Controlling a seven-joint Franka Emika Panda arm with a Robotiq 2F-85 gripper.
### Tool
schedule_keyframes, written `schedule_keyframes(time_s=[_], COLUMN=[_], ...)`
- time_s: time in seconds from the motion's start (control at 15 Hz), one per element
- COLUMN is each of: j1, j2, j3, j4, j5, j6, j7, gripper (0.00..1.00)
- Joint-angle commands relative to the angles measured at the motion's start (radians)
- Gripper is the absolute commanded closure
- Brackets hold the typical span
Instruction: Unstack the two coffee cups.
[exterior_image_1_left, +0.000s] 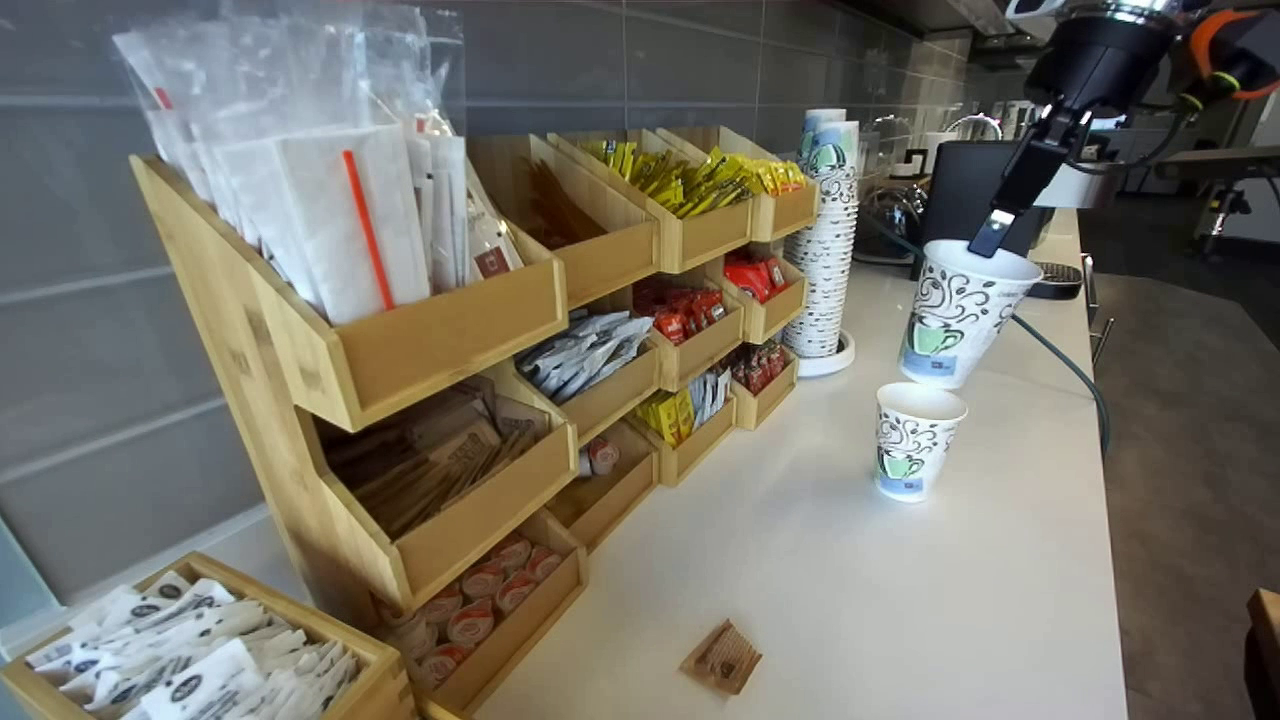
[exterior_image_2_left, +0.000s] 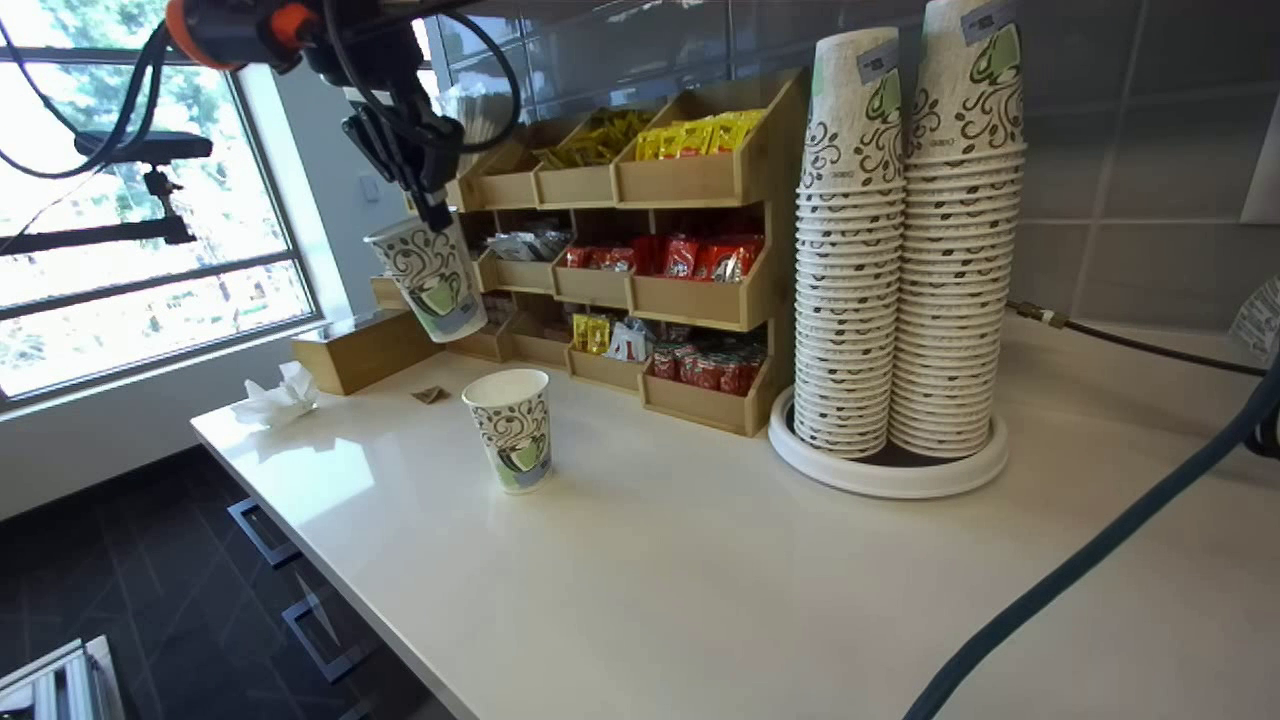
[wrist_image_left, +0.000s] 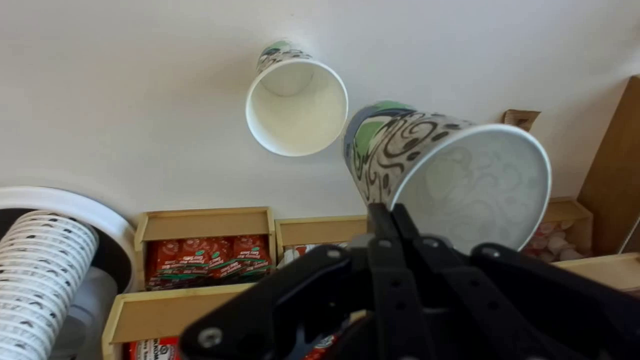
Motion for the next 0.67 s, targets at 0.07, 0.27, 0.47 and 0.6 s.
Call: schedule_keyframes(time_s=[0.07,0.27,0.47,0.6], j1=[0.059,0.086,0.096,0.093], j2=[0.027,0.068,0.118,0.153], j3=[0.023,0.026,0.022,0.02], j4=[-0.015,-0.026,-0.036,-0.043], j5=[0.04,0.061,0.083,0.1], j6=[-0.027,-0.02,-0.012,-0.005], j7=[0.005,-0.003,-0.012,-0.017], gripper=[0.99,0.99,0.99,0.99])
